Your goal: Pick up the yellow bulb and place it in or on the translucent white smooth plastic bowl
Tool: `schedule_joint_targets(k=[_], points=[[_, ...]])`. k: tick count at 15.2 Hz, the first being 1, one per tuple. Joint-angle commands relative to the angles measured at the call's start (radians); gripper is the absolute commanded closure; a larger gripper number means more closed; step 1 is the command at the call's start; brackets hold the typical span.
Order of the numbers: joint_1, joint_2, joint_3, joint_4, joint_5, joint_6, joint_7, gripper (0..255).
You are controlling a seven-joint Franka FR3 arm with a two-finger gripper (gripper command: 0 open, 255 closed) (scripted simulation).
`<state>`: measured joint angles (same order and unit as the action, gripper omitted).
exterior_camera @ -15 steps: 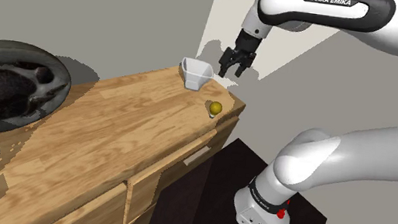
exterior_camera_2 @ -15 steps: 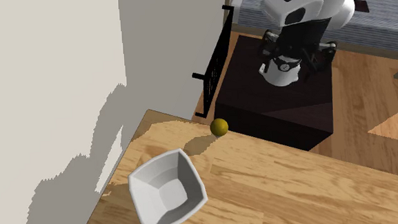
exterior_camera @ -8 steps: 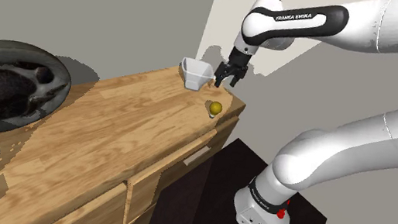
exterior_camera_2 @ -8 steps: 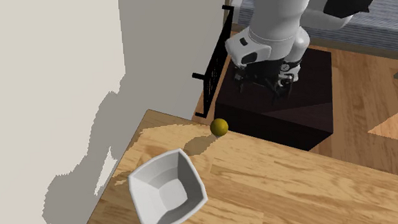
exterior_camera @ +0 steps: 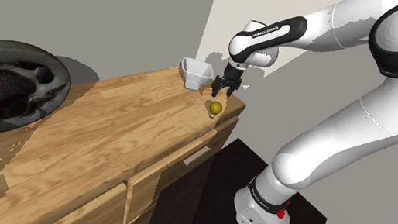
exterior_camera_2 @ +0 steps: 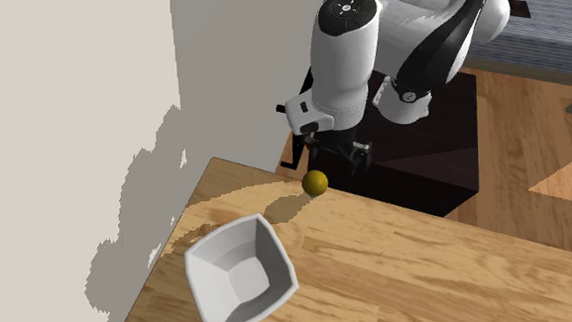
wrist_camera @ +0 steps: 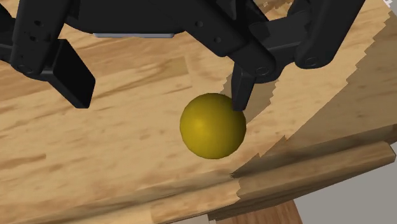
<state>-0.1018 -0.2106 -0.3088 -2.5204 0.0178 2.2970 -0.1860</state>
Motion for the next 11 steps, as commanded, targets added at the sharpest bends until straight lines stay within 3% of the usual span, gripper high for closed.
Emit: schedule_joint_targets(k=[1, 4, 11], points=[[-0.003, 0.071, -0.021, 0.018, 0.022, 0.049, -0.032, 0], [-0.009, 0.183, -0.044, 0.048, 0.073, 0.118, -0.088, 0], [-0.004, 0.267, -0.036, 0.027, 0.135, 0.216, -0.132, 0]])
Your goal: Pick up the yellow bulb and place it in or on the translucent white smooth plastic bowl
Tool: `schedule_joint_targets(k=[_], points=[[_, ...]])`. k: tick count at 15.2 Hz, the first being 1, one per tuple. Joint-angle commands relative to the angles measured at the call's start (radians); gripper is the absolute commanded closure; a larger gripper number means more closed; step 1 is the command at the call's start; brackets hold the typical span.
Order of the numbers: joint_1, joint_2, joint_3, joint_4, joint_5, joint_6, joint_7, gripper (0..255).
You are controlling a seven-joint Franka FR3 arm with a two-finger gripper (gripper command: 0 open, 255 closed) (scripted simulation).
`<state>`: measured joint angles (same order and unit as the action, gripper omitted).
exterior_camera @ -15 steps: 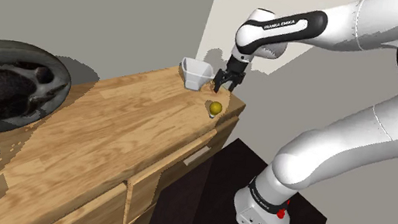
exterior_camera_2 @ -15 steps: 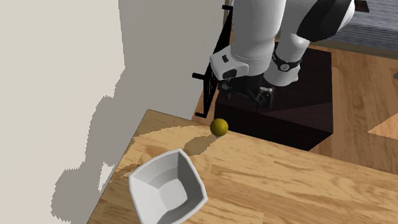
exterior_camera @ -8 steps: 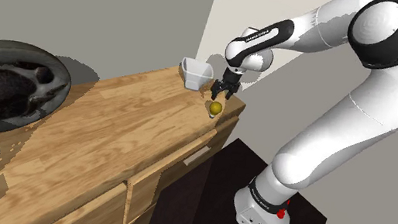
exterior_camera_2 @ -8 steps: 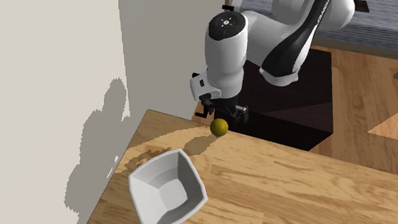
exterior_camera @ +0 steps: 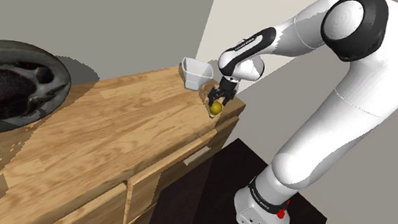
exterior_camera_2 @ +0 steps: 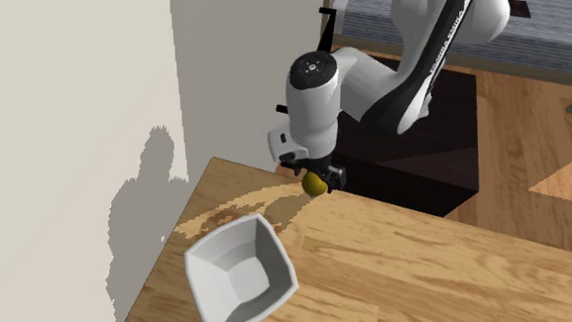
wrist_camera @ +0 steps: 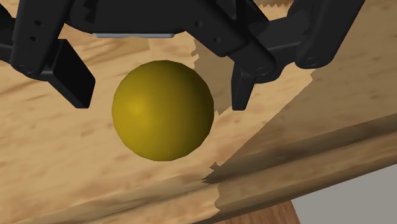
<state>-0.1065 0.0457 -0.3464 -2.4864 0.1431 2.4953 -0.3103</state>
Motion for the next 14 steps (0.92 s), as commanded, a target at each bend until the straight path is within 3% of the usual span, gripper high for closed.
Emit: schedule_joint_targets(k=[1, 8, 9, 14], points=[[0.000, 0.019, 0.003, -0.008, 0.016, 0.025, -0.011, 0], [0.000, 0.019, 0.003, -0.008, 0.015, 0.025, -0.011, 0], [0.000, 0.018, 0.003, -0.008, 0.015, 0.025, -0.011, 255], [0.000, 0.019, 0.003, -0.007, 0.015, 0.025, -0.011, 255]])
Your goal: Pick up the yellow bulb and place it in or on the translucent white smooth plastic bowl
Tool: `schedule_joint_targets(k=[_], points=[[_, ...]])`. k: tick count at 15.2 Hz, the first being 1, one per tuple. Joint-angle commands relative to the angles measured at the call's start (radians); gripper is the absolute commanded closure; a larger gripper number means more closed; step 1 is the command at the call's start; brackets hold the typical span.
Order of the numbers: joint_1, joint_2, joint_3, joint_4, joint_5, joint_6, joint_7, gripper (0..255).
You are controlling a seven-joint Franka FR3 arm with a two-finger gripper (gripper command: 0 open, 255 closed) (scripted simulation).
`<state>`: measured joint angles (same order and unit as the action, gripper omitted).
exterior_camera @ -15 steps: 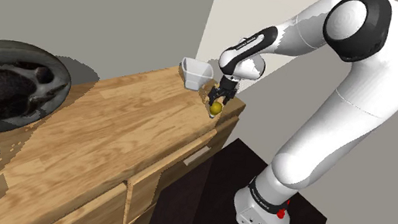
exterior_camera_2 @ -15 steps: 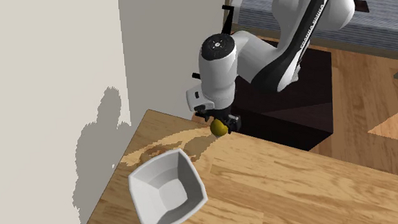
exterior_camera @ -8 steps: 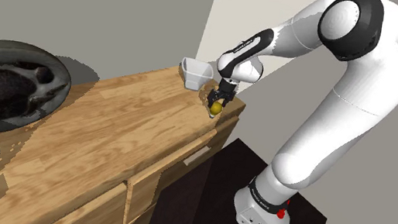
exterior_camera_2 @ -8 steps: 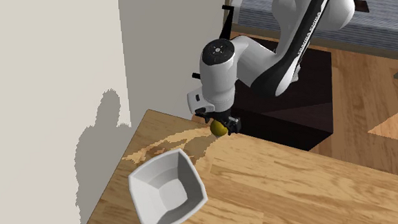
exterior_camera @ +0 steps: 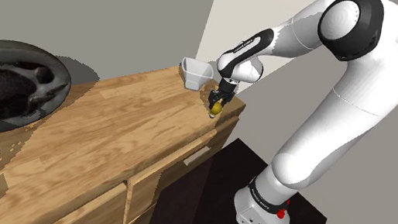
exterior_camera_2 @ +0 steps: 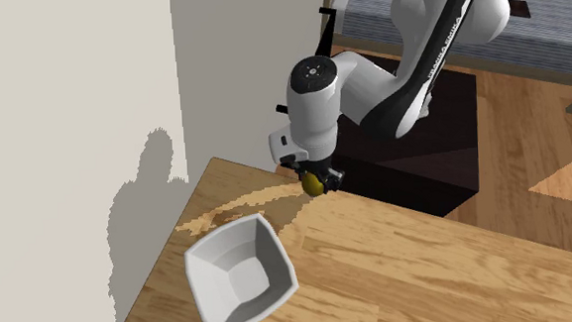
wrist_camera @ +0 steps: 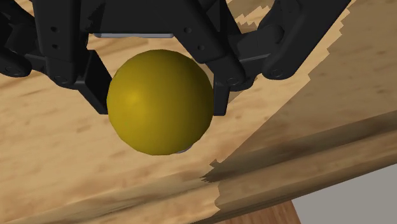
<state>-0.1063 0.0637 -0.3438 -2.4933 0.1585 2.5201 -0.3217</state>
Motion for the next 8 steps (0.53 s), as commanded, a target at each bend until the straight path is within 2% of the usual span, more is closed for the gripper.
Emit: schedule_joint_targets(k=[1, 4, 8], points=[[0.000, 0.001, 0.000, 0.000, 0.000, 0.000, 0.000, 255], [0.000, 0.001, 0.000, -0.001, 0.000, 0.000, 0.000, 255], [0.000, -0.052, -0.005, 0.006, -0.039, -0.054, 0.031, 255]])
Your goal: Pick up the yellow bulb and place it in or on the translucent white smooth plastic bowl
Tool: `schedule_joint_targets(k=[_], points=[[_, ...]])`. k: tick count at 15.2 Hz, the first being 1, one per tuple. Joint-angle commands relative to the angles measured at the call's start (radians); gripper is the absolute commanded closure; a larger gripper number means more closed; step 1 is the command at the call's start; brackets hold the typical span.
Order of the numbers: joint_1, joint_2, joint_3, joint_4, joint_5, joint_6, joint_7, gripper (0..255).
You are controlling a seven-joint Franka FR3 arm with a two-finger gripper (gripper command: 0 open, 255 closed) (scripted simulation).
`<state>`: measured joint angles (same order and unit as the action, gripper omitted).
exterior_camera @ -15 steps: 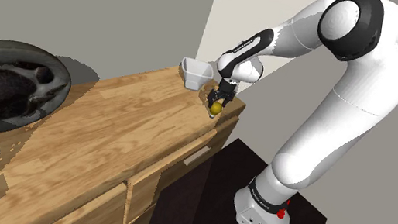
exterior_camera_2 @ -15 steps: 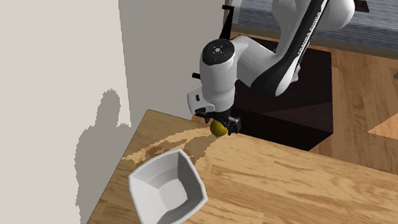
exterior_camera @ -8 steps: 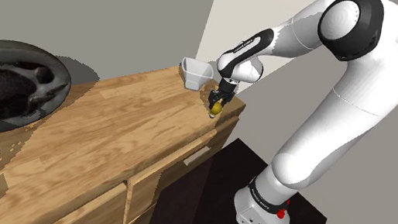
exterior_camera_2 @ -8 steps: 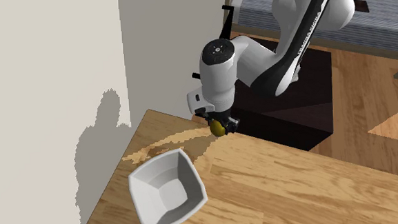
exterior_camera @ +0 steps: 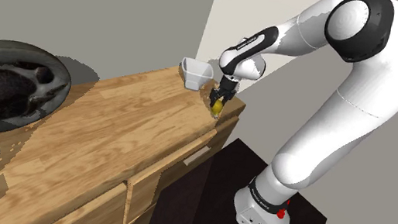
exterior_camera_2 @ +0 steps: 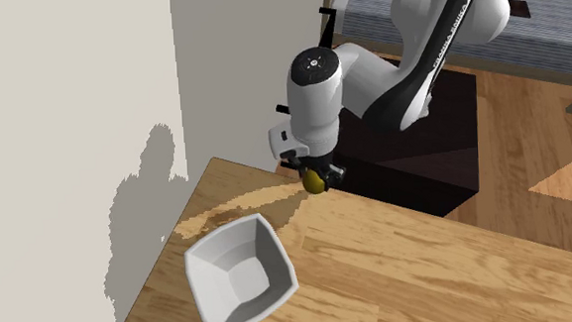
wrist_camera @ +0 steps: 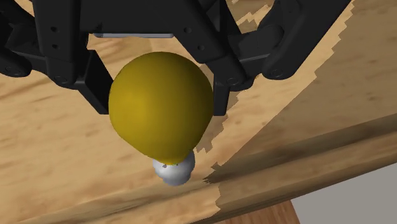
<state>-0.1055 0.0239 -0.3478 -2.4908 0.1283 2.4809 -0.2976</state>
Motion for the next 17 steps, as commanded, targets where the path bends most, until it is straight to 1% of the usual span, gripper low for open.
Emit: schedule_joint_targets(k=[1, 9, 17], points=[[-0.001, -0.024, -0.002, 0.006, -0.018, -0.029, 0.014, 255], [-0.006, -0.115, 0.000, 0.036, -0.074, -0.142, 0.060, 255], [-0.011, -0.190, 0.007, 0.080, -0.109, -0.256, 0.092, 255]])
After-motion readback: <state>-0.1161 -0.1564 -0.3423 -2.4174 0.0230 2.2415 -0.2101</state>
